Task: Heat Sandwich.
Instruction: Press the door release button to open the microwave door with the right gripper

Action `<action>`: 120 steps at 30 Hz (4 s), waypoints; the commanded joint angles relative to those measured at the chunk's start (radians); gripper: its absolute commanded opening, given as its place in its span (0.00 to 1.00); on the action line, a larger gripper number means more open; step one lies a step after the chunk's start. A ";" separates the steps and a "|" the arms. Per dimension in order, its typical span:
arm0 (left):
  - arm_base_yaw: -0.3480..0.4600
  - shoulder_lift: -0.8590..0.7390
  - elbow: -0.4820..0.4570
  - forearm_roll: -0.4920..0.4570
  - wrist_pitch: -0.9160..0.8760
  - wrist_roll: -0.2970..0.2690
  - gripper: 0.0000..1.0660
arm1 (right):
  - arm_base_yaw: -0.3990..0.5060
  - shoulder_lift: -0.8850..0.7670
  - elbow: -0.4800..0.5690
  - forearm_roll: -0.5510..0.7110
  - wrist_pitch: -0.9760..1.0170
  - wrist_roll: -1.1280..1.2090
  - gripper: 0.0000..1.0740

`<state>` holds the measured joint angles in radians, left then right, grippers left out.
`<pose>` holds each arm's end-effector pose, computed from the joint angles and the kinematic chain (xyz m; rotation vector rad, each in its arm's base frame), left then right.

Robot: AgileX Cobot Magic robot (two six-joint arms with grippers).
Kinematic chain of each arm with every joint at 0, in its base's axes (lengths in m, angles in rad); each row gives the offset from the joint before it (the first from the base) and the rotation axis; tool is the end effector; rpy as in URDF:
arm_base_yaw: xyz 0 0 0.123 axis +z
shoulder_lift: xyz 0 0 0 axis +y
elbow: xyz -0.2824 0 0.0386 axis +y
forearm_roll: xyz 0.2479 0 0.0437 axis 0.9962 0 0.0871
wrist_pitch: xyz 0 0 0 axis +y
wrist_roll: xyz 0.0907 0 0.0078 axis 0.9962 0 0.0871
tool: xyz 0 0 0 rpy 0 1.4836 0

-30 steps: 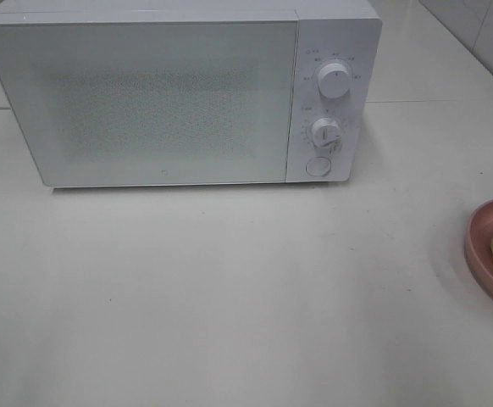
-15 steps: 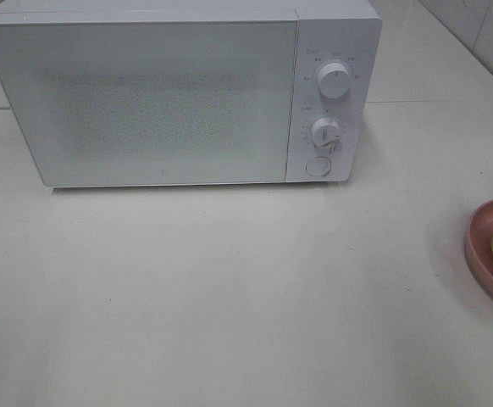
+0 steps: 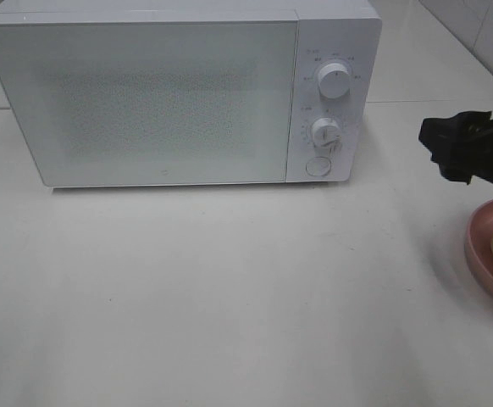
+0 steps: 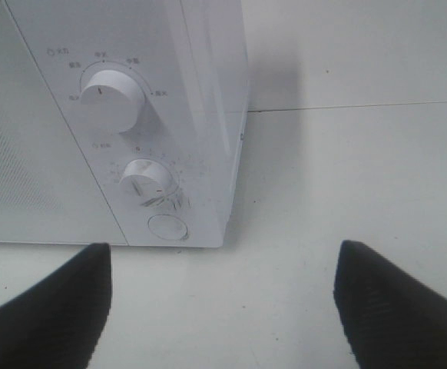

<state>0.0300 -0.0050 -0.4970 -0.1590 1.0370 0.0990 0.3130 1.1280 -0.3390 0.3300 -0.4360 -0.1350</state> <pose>-0.0045 -0.0126 0.2791 0.0746 2.0088 -0.1072 0.1998 0.0516 0.2240 -0.0411 1.8592 0.2054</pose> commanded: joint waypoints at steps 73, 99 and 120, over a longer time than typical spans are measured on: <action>-0.005 -0.026 0.005 -0.006 -0.010 -0.003 0.97 | 0.572 0.498 -0.071 0.599 -0.546 1.181 0.00; -0.005 -0.026 0.005 -0.006 -0.010 -0.003 0.97 | 0.381 0.716 -0.210 0.401 -0.499 1.365 0.02; -0.005 -0.026 0.005 -0.006 -0.010 -0.003 0.97 | 0.256 0.932 -0.437 0.260 -0.454 1.457 0.00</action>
<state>0.0300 -0.0050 -0.4970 -0.1590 1.0370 0.0990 0.5780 2.0500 -0.7560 0.6130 -0.9000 1.3170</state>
